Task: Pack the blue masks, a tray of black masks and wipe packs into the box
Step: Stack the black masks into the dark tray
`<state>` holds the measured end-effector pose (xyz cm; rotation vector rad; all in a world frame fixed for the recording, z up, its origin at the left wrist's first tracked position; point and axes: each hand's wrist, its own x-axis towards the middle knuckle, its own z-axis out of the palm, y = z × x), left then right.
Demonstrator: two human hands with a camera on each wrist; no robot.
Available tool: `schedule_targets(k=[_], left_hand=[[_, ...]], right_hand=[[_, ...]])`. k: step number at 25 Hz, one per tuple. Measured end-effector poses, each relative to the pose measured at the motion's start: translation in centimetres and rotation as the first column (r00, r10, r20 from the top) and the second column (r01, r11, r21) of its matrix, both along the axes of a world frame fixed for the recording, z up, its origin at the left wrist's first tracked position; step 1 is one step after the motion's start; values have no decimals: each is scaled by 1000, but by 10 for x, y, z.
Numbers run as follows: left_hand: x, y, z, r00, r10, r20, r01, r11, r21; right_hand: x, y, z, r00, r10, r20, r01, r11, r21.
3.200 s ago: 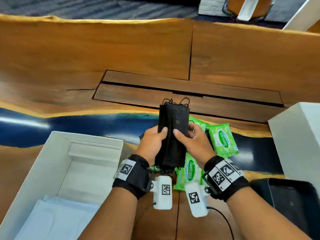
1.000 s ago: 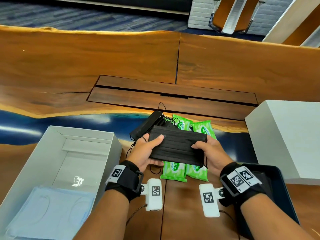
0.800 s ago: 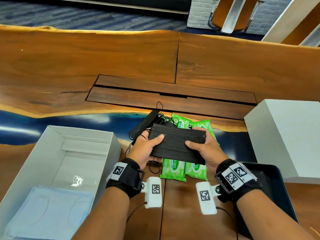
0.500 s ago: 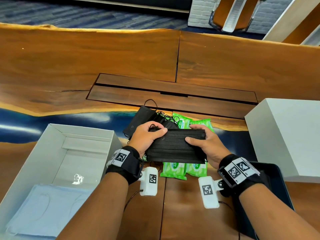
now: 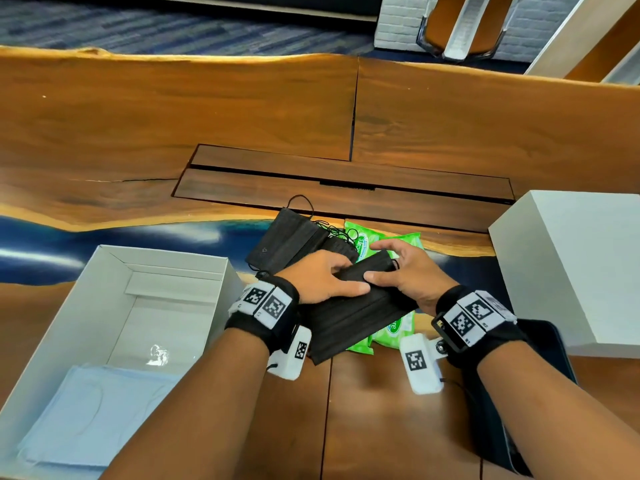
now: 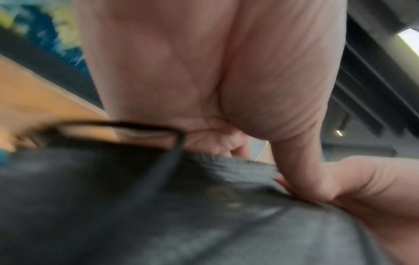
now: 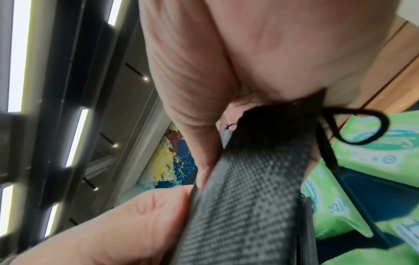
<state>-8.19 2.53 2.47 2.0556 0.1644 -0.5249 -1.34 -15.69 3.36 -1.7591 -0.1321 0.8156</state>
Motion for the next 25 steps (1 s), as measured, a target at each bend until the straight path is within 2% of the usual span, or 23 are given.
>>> schedule_targets(k=[1,3,5,8,10,13,16,19,22,25], left_hand=[[2,-3,-1,1000,-14,-4,14,998,-63],[2,-4,-7,992,126,9,-122,975,-184],[-1,-6,-13,945,327,6,-310,900,-307],[-10,-22,-19,900,427,-83,-411,772,-486],[-14,-30,-22,878,466,-111,-459,752,-473],[-14,-30,-28,822,553,-135,-559,737,-380],[-14,-42,-29,823,564,-68,-557,777,-294],[-12,-47,-25,794,608,-10,-593,770,-237],[-9,-39,-28,732,682,-11,-667,712,-221],[-10,-51,-32,705,680,-202,-699,618,-360]], right_hand=[[1,3,3,1000,10,18,-10,1000,-4],[6,2,7,996,-90,8,90,996,21],[3,-4,6,972,-207,-109,216,973,79],[-20,1,-8,949,-199,-245,245,953,177],[-30,8,-17,945,-221,-240,277,931,236],[-32,9,-16,938,-265,-223,313,924,218],[-36,13,-15,929,-295,-225,340,920,196],[-38,14,-12,929,-299,-218,340,921,187],[-40,3,-11,934,-244,-262,290,944,158],[-50,-3,-16,961,-177,-211,204,972,115]])
